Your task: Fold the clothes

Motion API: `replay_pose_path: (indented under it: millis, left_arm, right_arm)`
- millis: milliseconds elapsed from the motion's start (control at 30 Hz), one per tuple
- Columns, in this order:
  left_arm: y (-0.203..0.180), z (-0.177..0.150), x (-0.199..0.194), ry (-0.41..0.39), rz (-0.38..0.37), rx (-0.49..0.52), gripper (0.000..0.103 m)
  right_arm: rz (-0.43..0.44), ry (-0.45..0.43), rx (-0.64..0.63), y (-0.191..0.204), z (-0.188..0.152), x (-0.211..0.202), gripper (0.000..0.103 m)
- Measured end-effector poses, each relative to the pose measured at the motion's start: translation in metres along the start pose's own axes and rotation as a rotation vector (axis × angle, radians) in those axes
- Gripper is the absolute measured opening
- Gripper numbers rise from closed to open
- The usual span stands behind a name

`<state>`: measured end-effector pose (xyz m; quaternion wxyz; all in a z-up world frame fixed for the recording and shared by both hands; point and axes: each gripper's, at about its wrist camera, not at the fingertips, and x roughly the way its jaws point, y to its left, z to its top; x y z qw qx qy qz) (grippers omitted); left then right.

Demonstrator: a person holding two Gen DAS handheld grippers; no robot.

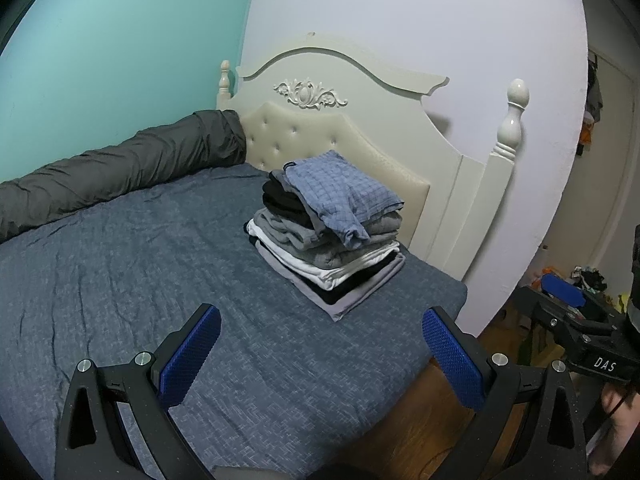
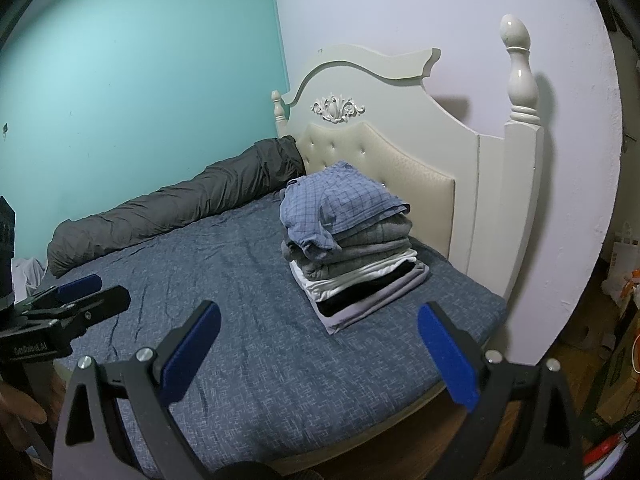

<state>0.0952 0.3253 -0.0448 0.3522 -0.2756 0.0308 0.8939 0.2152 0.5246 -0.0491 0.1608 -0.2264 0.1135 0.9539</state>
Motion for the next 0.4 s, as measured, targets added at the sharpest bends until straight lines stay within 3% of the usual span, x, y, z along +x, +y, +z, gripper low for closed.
replay_pose_path:
  millis: [400]
  left_arm:
    - [-0.0025,-0.0006,-0.0002,-0.014,-0.011,0.014,0.103]
  right_arm:
    - [0.004,0.011,0.004,-0.0015,-0.0023,0.0038,0.099]
